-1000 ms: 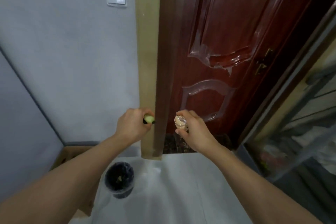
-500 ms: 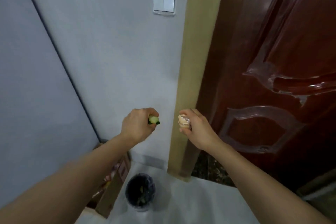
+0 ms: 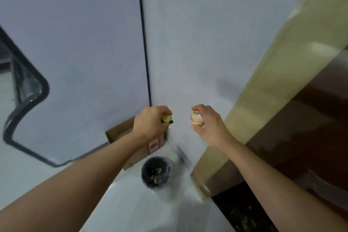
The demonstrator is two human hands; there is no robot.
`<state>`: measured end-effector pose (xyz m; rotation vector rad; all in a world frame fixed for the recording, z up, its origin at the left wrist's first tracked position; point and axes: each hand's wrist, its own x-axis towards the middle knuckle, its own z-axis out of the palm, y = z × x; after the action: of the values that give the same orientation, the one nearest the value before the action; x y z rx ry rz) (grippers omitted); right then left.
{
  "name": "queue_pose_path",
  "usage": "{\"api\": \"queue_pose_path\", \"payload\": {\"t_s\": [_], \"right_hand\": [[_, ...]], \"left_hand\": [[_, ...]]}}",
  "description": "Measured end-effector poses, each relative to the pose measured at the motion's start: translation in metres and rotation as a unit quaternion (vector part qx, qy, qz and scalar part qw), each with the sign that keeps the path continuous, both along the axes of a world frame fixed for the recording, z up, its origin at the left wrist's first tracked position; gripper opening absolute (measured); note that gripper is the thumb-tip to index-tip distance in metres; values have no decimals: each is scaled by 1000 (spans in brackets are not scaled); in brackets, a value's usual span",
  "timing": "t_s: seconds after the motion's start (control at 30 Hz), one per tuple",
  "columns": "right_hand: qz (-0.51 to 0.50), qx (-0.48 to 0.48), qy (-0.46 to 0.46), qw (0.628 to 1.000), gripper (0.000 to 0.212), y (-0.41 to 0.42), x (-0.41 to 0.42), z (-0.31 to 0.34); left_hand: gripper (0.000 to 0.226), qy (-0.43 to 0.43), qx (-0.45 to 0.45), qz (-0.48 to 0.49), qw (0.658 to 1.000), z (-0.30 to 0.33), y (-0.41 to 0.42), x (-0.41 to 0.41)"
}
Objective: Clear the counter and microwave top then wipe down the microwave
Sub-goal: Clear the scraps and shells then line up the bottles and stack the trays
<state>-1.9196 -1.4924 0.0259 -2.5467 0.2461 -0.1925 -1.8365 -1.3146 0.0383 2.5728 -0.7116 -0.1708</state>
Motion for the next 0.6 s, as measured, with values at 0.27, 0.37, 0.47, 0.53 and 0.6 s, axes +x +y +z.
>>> {"api": "queue_pose_path", "payload": {"t_s": [0.27,0.37,0.47,0.53,0.6], "right_hand": [[130,34,34,990,47,7,35,-46],[145,45,51,987,46,15,46,-71],[149,65,67,984,44,24,54,-96],[151,72,79,983,44,30,57,-115],[149,69,89,982,45,34,60,-134]], "left_hand": [[26,45,22,136,989,-39,22,-10],[25,61,24,159,985,-61,31,-9],[27,82,28,170,982,-87,40,-5],[26,87,37,171,981,-108,45,-2],[27,90,45,170,980,-130,48,-1]]}}
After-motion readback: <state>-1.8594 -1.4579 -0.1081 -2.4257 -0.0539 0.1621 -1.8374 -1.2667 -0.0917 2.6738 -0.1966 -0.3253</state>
